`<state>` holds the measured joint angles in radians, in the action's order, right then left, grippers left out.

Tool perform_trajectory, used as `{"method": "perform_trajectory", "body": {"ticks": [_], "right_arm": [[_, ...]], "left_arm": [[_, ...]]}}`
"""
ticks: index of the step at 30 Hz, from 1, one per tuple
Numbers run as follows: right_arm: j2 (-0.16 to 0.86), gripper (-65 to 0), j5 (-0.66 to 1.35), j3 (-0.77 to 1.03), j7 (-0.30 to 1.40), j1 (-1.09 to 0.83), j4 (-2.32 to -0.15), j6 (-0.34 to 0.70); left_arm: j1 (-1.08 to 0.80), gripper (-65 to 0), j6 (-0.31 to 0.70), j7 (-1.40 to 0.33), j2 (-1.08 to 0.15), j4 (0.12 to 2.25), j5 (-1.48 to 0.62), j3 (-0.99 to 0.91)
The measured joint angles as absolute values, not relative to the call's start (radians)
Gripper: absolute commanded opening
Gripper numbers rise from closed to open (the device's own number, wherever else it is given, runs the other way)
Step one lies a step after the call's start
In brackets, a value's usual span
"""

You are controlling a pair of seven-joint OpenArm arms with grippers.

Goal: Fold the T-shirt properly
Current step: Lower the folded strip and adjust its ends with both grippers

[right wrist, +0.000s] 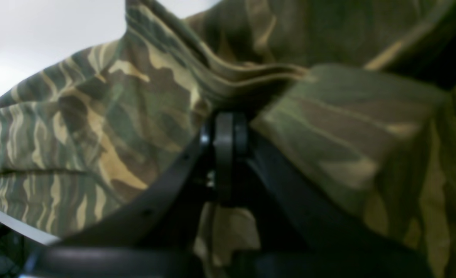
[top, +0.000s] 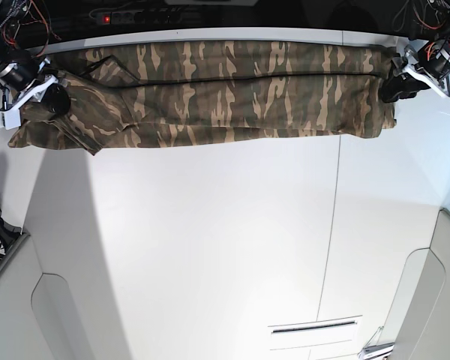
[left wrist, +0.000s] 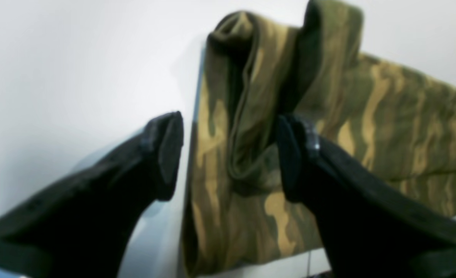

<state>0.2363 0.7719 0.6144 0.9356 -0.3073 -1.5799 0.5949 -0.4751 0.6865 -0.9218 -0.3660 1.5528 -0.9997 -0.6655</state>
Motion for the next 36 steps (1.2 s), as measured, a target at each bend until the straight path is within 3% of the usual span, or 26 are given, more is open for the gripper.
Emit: {"method": "perform_trajectory", "body": {"ticks": [11,16,36], "right_arm": [[0.236,-65.0,0.807,0.613,0.94,-0.307,-1.58,0.595],[0.236,-65.0,0.807,0.613,0.94,-0.307,-1.58,0.595],[0.236,-65.0,0.815,0.613,0.944,-0.296,-1.58,0.595]], "left_arm": [[-0.476,-23.7,0.697,-0.928,-0.419,1.528,-0.993,-0.666],[-0.476,-19.0,0.696,-0.951,-0.458,1.525,-0.987,-0.666],[-0.476,-19.0,0.696,-1.026,-0.401,1.525,-1.137,-0.645]]}}
